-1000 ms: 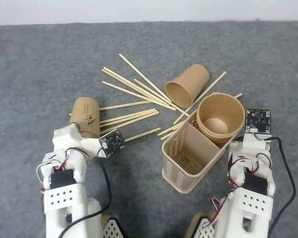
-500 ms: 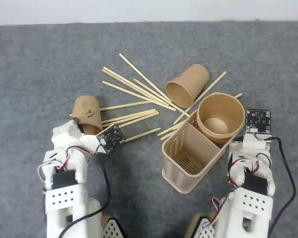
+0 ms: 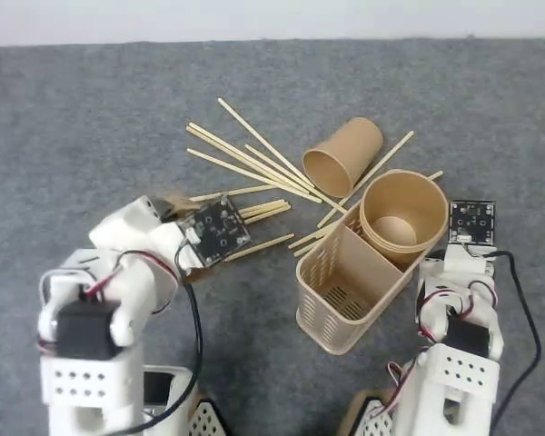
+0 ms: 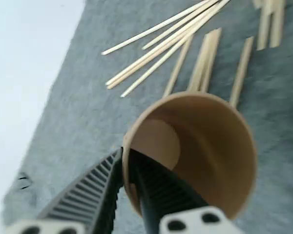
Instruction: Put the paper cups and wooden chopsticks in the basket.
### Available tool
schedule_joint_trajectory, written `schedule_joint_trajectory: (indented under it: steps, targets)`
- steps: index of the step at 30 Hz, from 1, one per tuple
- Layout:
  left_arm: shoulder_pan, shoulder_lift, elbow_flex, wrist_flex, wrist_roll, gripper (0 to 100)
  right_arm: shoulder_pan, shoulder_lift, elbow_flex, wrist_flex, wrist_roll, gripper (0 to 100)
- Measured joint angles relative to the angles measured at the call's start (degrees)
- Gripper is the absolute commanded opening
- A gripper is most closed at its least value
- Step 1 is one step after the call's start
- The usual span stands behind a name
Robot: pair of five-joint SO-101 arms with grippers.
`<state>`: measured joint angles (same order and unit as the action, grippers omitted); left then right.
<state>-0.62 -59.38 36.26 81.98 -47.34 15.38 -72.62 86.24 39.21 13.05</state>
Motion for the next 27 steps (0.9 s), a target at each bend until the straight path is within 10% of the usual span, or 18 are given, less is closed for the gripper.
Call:
schedule_joint_trajectory:
  steps: [8,27]
  targets:
    - [2.5,26.8,-32.4,16.1,14.9,1,0.0,0.0,0.0,0.0,0.0,19.4]
    - [30.5,41.1,-75.8,17.4,35.5,1,5.7,0.0,0.0,0.0,0.0,19.3]
